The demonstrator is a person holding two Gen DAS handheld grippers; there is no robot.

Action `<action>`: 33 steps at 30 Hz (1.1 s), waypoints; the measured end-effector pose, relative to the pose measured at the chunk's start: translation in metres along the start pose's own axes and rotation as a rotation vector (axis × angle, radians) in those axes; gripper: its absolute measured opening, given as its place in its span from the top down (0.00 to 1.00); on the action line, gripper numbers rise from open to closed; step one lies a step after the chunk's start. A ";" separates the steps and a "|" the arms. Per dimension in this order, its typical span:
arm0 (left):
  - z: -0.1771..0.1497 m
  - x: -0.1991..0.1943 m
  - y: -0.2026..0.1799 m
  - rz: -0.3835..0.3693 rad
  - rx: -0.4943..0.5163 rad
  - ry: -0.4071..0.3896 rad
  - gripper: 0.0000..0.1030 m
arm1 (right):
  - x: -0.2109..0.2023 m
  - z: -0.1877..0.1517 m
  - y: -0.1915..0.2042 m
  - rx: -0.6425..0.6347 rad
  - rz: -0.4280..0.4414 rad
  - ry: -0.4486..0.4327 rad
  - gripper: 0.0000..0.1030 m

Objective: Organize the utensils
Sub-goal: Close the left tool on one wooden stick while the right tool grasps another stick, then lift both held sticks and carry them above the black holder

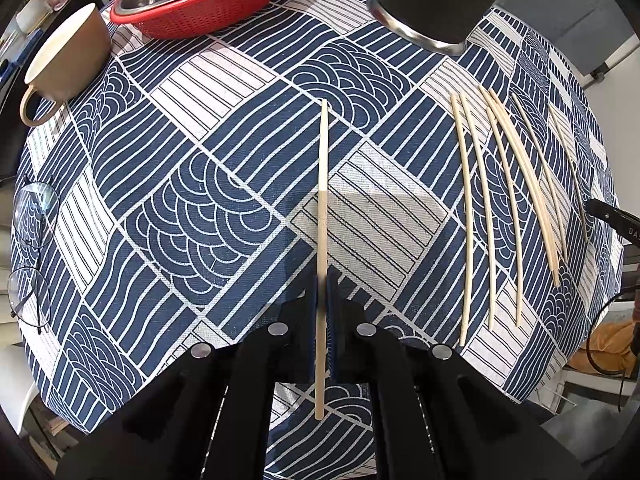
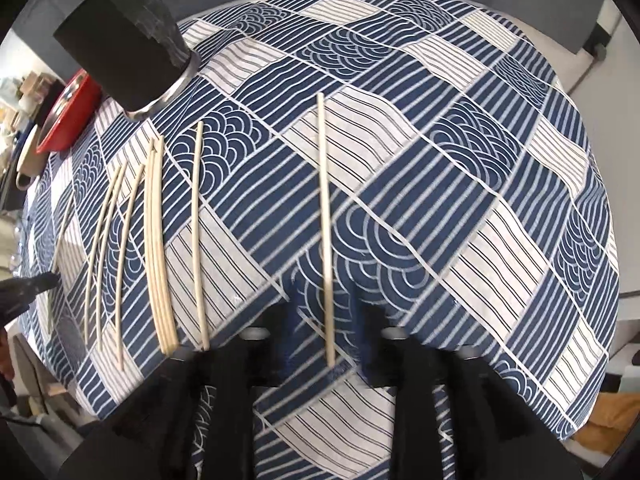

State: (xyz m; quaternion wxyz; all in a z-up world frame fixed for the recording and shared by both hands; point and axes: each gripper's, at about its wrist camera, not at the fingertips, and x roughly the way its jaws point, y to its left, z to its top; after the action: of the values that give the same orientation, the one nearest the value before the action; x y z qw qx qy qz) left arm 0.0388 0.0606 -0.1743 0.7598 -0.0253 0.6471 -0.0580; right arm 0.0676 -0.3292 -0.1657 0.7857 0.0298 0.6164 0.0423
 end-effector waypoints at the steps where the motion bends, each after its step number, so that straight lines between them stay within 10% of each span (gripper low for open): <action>1: 0.000 0.000 0.000 0.004 0.002 -0.002 0.96 | 0.002 0.001 0.003 -0.012 -0.007 0.000 0.70; 11: -0.004 -0.008 0.007 0.002 -0.016 -0.014 0.95 | 0.026 0.021 0.017 -0.047 -0.083 0.021 0.96; 20: 0.001 -0.028 0.003 0.005 0.008 -0.061 0.95 | 0.013 0.016 -0.006 0.045 -0.033 0.010 0.96; 33: 0.056 -0.073 -0.027 0.042 0.073 -0.220 0.95 | -0.080 0.061 0.001 0.039 0.110 -0.262 0.96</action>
State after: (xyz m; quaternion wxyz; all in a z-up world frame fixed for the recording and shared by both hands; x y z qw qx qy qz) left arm 0.0813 0.0400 -0.0910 0.8277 0.0098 0.5576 -0.0627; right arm 0.1084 -0.3359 -0.0740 0.8552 0.0841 0.5067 0.0690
